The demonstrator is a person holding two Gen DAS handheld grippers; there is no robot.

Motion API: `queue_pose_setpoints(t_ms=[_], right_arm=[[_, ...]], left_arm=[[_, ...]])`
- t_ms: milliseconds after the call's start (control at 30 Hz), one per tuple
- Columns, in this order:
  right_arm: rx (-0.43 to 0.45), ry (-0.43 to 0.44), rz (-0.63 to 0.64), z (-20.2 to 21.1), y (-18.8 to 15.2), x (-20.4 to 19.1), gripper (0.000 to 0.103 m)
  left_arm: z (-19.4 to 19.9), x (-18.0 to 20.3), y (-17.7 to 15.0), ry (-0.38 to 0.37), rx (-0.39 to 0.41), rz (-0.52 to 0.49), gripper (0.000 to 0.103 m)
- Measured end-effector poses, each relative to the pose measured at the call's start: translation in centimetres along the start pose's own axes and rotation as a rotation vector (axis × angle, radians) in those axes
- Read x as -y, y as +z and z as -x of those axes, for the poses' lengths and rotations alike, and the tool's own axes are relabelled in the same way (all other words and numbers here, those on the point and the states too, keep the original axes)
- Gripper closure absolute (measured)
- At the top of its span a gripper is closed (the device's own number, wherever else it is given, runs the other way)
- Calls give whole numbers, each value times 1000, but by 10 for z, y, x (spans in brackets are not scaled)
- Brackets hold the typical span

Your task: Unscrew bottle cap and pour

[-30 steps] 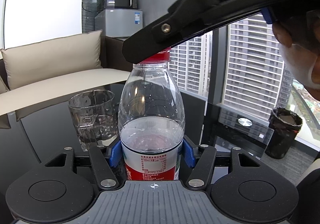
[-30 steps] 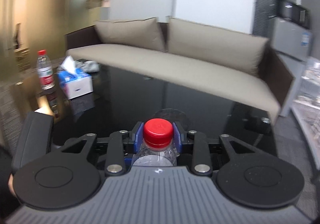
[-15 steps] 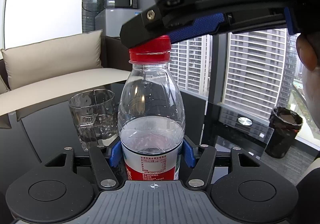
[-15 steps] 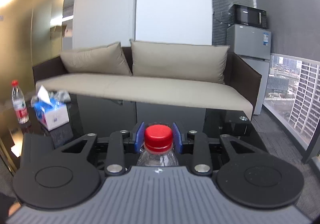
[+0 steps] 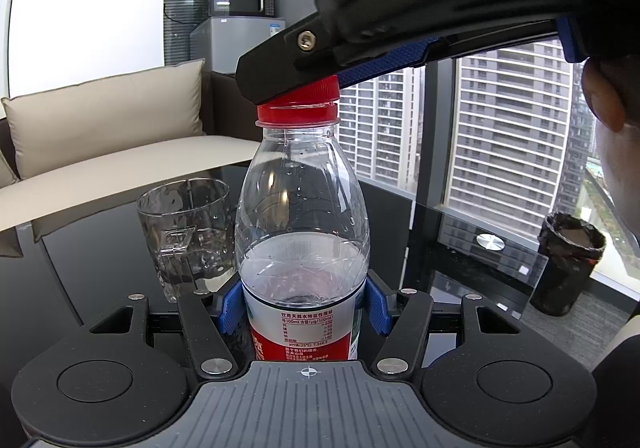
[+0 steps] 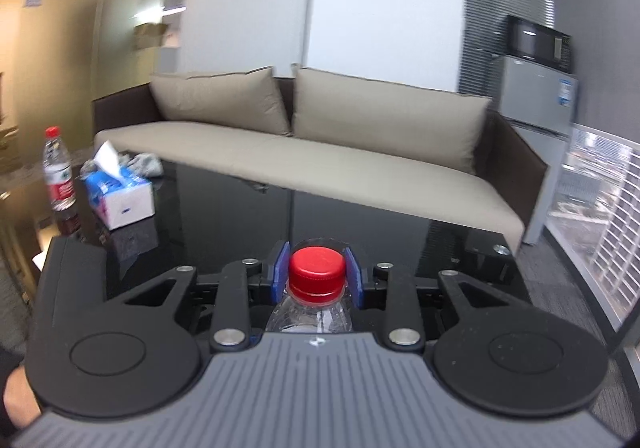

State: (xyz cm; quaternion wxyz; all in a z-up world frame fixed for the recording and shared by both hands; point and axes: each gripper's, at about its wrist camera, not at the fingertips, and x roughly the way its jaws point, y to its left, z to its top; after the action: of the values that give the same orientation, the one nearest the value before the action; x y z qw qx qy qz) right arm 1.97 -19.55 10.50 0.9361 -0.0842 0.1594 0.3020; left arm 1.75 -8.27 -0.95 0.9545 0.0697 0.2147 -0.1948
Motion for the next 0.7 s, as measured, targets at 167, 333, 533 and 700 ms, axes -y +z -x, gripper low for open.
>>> queue_pose_setpoints(t_ms=[167,333,533,700], right_arm=[[-27,115,79,-3,5,17,72],[-68,146,84,-6,13,24,71],[-30,-38,-3,3,3,-4,70],[0,-126,-32,4,-6,-19,70]], left_arm=[[1,1,0,-1,0,-3,47],[1,0,1,-2,0,4,47],[1,2,0,-1,3,-2,47],[1,3,0,0,4,-10,47]])
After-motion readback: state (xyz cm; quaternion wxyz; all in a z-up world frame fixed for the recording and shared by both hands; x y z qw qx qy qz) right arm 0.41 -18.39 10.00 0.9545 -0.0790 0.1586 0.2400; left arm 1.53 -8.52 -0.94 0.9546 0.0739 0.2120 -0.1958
